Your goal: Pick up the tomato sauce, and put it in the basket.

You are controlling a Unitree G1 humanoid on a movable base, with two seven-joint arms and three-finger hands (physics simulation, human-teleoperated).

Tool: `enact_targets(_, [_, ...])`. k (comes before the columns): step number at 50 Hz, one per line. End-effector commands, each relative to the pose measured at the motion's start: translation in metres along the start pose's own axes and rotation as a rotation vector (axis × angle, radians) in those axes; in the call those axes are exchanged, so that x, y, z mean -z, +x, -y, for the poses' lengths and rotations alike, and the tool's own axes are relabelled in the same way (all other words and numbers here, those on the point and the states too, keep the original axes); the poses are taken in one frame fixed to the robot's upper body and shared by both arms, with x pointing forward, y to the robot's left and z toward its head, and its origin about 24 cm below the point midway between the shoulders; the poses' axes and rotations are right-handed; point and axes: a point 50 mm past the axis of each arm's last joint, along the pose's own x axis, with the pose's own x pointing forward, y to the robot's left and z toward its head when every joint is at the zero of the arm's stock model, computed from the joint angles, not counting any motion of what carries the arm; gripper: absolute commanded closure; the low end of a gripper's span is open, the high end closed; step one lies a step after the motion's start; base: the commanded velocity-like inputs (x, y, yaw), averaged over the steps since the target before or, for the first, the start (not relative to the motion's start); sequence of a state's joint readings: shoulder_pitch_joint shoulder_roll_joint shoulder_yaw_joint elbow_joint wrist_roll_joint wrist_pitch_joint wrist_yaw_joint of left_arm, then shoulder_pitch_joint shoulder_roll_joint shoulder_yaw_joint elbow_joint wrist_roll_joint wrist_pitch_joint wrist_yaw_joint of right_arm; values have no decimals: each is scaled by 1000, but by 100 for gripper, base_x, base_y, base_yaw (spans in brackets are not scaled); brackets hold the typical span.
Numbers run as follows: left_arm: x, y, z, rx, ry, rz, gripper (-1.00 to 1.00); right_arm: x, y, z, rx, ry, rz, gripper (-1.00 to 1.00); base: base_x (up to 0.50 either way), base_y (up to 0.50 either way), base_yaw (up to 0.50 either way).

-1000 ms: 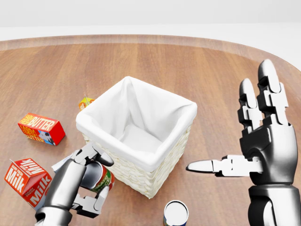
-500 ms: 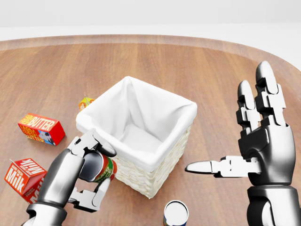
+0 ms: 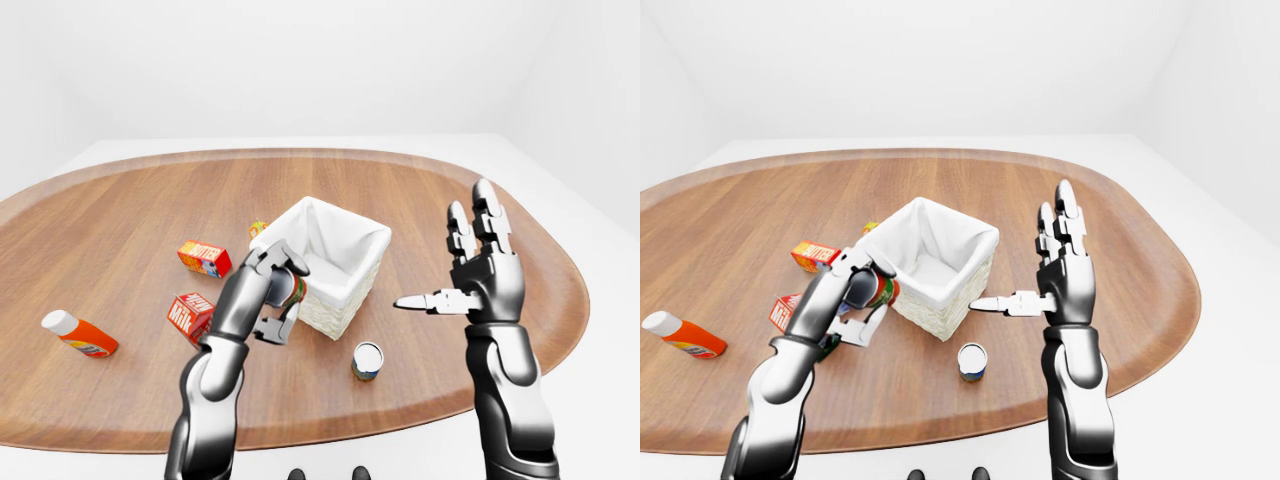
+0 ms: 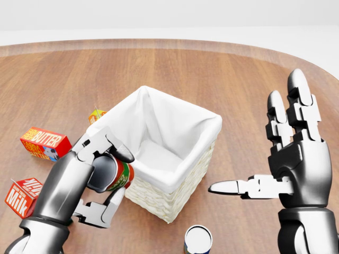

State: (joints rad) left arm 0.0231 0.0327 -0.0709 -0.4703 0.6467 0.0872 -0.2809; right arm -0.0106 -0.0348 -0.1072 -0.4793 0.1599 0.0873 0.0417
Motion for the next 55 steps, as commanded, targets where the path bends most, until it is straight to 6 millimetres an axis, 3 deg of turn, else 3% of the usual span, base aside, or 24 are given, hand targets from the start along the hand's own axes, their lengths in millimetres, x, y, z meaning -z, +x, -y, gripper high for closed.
enact_targets(1, [-16,5,-12,-44,-8,84,100,2,0,0,1,-1,-8,-100,0,0,0])
enact_targets(18, [-34,32,-28,-60,40,181,100,2,1,1,3,1,-6,-100,0,0,0])
enact_targets(44, [-6,87,-26,-27,44,63,100,1,1,1,4,2,-2,-100,0,0,0])
enact_targets(55, [-12,106,-27,-7,38,71,100,0,0,1,4,3,2,-100,0,0,0])
